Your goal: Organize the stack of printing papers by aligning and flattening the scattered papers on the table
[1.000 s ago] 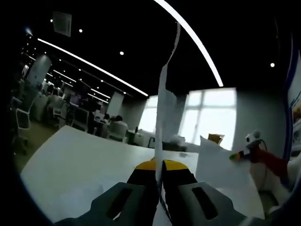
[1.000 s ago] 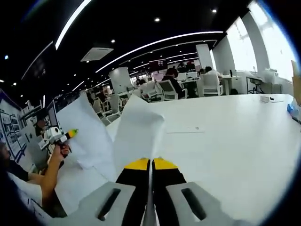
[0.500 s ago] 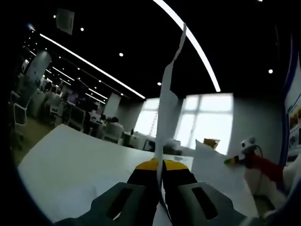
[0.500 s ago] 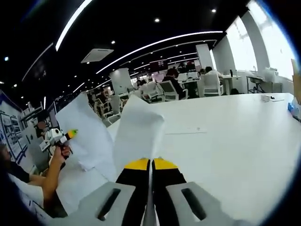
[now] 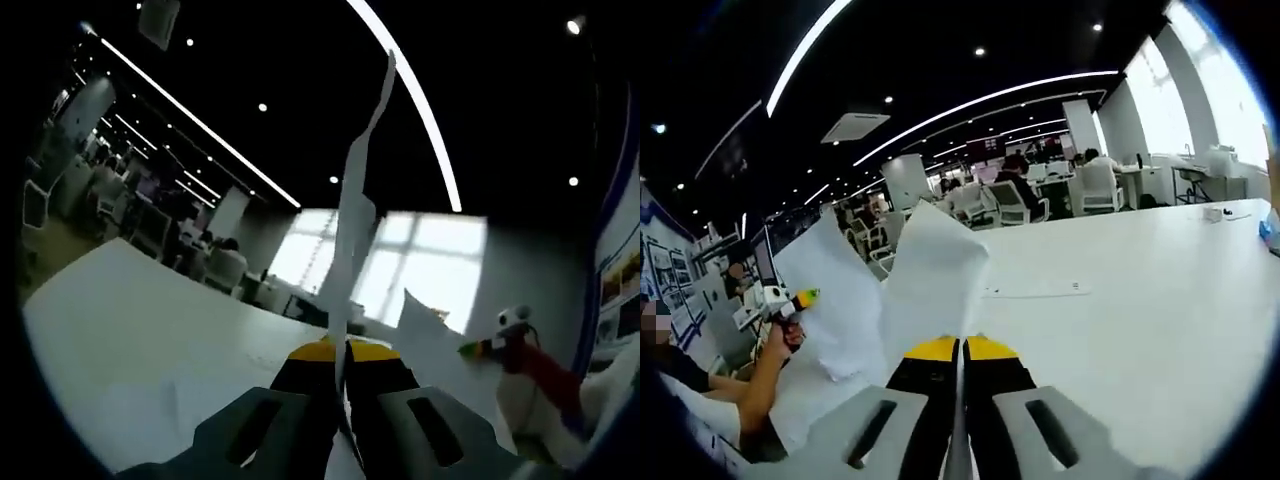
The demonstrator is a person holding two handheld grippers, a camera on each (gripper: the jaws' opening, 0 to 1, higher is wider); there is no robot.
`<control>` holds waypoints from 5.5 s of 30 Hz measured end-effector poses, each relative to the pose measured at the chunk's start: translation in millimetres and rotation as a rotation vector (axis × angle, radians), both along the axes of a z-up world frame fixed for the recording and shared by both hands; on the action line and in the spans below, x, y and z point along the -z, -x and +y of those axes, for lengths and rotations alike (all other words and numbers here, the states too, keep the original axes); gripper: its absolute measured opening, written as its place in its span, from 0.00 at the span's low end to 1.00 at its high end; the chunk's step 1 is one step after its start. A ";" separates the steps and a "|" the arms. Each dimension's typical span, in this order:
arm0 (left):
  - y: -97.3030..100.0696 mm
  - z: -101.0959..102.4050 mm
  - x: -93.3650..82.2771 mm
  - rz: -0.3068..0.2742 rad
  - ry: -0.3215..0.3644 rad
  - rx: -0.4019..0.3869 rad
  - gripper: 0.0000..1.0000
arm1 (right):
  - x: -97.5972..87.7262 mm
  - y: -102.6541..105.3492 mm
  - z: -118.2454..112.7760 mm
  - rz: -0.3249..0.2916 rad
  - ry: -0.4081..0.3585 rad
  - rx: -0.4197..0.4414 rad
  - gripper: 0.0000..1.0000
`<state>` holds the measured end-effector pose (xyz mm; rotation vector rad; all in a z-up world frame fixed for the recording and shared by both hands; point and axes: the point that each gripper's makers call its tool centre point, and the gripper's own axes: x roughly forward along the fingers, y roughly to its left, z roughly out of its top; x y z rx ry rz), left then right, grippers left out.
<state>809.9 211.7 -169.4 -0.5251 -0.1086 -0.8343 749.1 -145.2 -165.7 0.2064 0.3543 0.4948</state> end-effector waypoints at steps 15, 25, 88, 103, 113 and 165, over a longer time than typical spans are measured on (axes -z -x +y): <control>4.3 -15.3 5.2 0.065 0.099 0.083 0.05 | -21.5 0.6 22.2 -0.045 -0.032 -0.045 0.00; 6.8 -30.9 10.6 0.096 0.121 0.129 0.05 | -31.0 -4.6 36.5 -0.066 -0.072 -0.070 0.00; -14.2 -35.4 43.9 0.265 0.261 0.162 0.05 | -41.5 -90.8 91.5 -0.093 -0.251 -0.199 0.00; -9.8 -37.1 40.7 0.267 0.285 0.180 0.05 | -37.0 -116.7 106.7 -0.118 -0.240 -0.130 0.00; -8.3 -38.4 40.4 0.273 0.298 0.188 0.06 | -26.7 -124.9 113.4 -0.112 -0.204 -0.115 0.00; -23.0 -18.1 37.0 0.349 0.516 0.210 0.09 | 7.2 -118.6 194.0 -0.043 -0.158 -0.212 0.00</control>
